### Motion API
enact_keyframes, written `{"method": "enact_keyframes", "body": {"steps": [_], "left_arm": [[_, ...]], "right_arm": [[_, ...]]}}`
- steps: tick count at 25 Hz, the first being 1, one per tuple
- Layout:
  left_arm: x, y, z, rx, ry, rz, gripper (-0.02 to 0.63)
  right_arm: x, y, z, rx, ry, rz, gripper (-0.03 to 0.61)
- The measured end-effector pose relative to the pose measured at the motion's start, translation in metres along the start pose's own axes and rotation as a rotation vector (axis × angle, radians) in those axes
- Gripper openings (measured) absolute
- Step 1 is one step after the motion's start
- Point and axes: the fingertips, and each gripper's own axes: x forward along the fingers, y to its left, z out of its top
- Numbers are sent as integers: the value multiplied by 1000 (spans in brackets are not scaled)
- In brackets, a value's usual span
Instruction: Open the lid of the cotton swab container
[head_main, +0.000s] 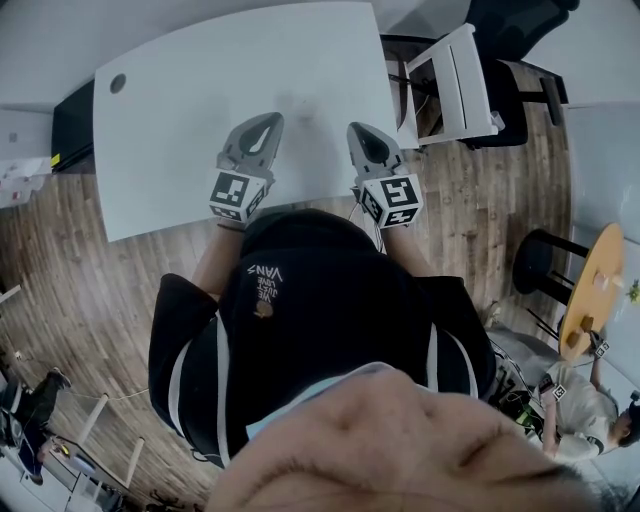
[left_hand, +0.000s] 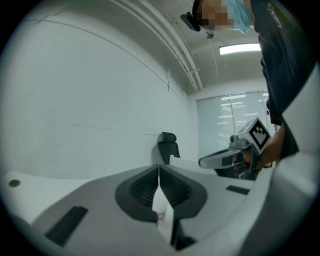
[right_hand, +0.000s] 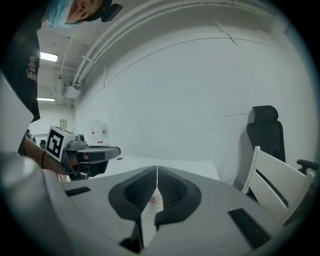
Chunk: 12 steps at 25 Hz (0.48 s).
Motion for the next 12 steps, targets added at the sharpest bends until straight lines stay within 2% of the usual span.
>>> {"method": "enact_keyframes", "body": {"steps": [5, 12], "left_arm": [[14, 7, -12, 9, 10, -15, 18], [29, 11, -39, -3, 65, -38, 18]], "right_arm": [[5, -1, -2, 4, 15, -6, 12], [11, -6, -6, -2, 35, -9, 14]]}}
